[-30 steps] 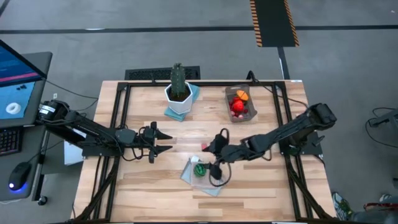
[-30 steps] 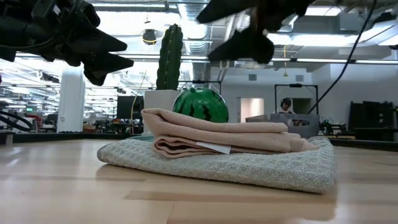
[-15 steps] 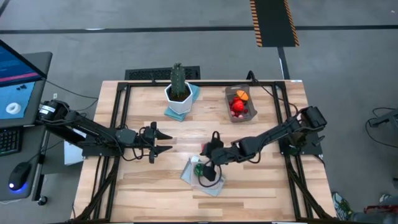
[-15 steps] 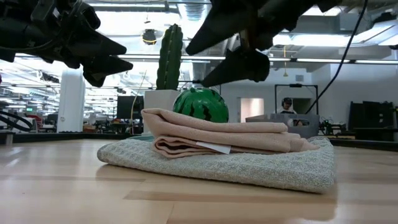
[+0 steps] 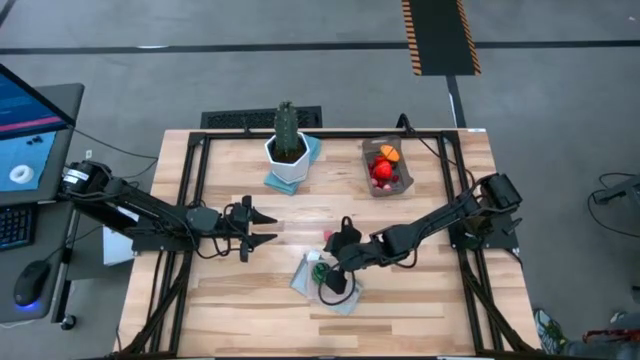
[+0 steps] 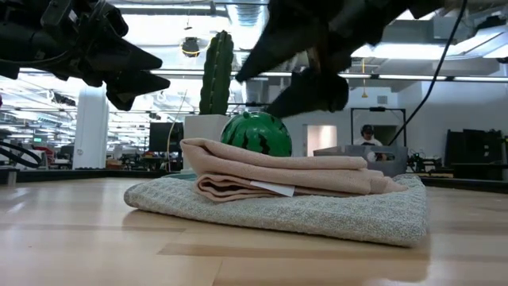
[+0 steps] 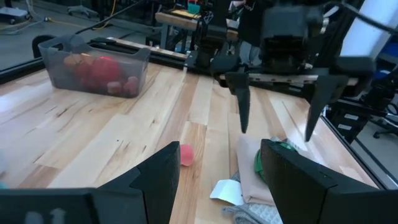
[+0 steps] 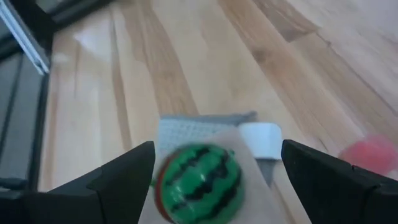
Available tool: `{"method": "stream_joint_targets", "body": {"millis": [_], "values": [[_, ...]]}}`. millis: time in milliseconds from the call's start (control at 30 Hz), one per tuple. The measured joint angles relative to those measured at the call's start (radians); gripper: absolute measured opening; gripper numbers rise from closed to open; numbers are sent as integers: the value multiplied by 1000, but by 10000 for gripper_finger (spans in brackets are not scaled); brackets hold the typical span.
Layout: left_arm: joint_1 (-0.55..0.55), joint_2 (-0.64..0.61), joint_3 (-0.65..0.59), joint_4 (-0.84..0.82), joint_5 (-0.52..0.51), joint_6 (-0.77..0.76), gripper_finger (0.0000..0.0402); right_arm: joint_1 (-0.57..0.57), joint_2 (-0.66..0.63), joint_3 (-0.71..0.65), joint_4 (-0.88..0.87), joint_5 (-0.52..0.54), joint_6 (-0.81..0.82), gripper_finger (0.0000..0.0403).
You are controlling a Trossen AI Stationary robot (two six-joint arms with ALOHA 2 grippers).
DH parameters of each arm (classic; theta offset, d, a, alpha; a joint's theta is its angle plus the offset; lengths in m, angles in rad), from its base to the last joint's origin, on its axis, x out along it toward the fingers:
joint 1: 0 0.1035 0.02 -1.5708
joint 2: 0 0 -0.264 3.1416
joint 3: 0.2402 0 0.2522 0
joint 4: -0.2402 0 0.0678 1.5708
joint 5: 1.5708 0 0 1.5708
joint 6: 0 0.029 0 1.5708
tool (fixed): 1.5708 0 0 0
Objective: Pick and placing Produce into tupperware
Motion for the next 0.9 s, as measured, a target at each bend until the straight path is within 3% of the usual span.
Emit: {"method": "stream_joint_targets", "body": {"millis": [367,700,900], "values": [[0,0,0,-4,0,0,213,13,-7,1,76,-29,-46,355],[0,0,0,-4,-1,0,213,18,-7,1,117,-65,-65,396],[0,0,0,-4,-1,0,213,57,-2,1,134,-100,-147,385]]}}
